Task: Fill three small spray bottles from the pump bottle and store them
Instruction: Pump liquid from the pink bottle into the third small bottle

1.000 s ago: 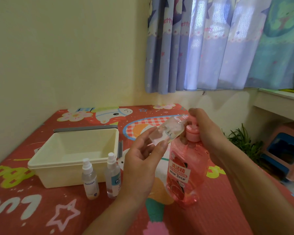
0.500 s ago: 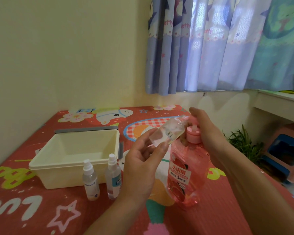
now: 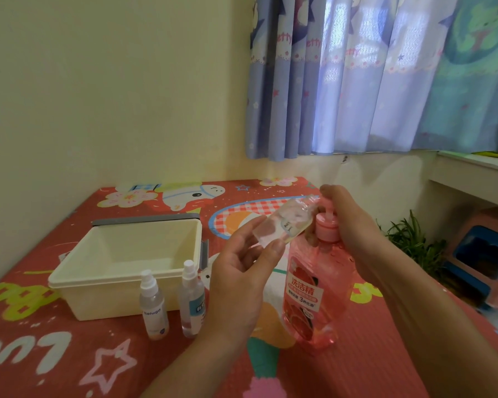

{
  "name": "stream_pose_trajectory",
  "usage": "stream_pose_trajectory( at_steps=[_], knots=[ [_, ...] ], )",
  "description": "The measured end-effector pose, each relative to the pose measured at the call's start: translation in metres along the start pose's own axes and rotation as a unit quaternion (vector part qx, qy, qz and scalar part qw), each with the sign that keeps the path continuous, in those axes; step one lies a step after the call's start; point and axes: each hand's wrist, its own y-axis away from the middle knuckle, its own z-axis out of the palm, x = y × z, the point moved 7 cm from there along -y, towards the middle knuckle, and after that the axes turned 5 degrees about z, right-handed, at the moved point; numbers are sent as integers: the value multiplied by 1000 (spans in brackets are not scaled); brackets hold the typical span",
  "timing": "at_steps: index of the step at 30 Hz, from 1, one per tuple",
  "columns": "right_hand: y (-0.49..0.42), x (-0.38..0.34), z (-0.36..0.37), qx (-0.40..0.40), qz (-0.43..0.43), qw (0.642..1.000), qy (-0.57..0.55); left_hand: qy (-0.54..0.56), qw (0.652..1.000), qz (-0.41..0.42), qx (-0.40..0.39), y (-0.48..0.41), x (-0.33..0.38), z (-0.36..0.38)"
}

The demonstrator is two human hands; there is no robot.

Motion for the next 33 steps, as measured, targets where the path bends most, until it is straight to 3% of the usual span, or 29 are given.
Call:
stream_pose_trajectory(
  at_steps=[33],
  knots=[
    [2,-1,0,4,9,1000,-11,4,1000,-9,7,2,3,1]
  ],
)
